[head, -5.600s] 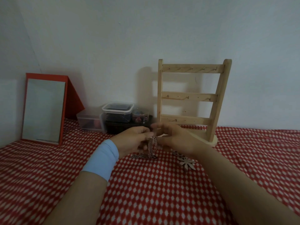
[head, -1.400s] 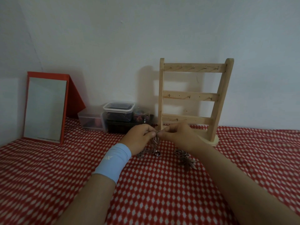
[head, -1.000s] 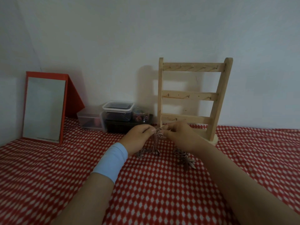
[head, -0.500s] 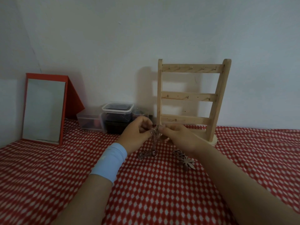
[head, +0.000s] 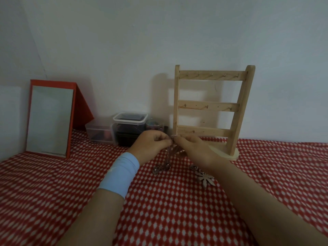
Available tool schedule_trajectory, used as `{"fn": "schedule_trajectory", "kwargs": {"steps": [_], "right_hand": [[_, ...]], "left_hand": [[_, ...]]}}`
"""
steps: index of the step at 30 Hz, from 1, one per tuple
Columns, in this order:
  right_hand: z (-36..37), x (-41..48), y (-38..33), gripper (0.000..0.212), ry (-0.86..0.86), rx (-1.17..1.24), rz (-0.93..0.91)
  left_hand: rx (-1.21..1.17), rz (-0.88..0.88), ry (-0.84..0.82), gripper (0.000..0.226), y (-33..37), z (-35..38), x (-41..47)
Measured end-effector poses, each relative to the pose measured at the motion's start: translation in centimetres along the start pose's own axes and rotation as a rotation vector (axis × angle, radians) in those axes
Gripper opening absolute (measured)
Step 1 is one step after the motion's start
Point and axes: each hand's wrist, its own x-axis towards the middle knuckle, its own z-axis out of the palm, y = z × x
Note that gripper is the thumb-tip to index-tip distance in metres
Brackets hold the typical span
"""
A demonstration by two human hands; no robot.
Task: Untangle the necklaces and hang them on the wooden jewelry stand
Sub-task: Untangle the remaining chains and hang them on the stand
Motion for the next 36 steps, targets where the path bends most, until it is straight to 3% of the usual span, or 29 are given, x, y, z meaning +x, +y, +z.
{"fn": "schedule_trajectory", "kwargs": {"steps": [3,7,12,15,17,19,21,23,27,32,36], "right_hand": [[-0.2,0.2,0.2,0.038,-0.052,-0.23,-0.018],[-0.8,0.3,0.4,0.022,0.024,-0.359,-0.061],[-0.6,0.2,0.3,0.022,0.105,-0.38,-0.129],[-0.3,0.3,0.2,0.022,0.019,-0.262,-0.079],[-0.3,0.2,0.0,0.024,-0.043,-0.193,-0.056],[-0.5,0.2,0.0,0.026,-0.072,-0.182,-0.022],[-0.9,0.3,-0.1,0.024,-0.087,-0.188,0.038],[-1.4,0.3,-0.2,0.017,-0.068,-0.19,0.06],[-1.7,-0.1,-0.8,0.013,0.024,-0.099,-0.005],[-1.7,-0.1,-1.0,0.014,0.042,-0.171,-0.079],[-1.4,-0.1,-0.7,0.018,0.074,-0.151,-0.045]], "left_hand": [[-0.005,-0.02,-0.045,0.016,0.3,-0.4,0.1],[0.124,-0.088,-0.12,0.022,-0.3,-0.2,0.1],[0.386,-0.062,-0.191,0.014,-1.2,-0.6,0.0],[0.543,-0.04,-0.087,0.005,-1.4,-1.0,-0.1],[0.458,-0.012,-0.003,0.009,-1.3,-0.8,0.0],[0.189,0.004,0.037,0.017,-0.7,-0.2,0.0],[-0.057,-0.013,0.013,0.02,0.1,0.3,-0.3],[-0.15,-0.039,-0.031,0.019,0.2,0.7,-0.3],[-0.064,-0.031,-0.008,0.014,-0.4,0.8,0.0],[-0.007,0.016,0.014,0.011,-0.4,0.5,0.0],[0.137,0.064,0.013,0.007,-0.3,0.1,0.0]]}}
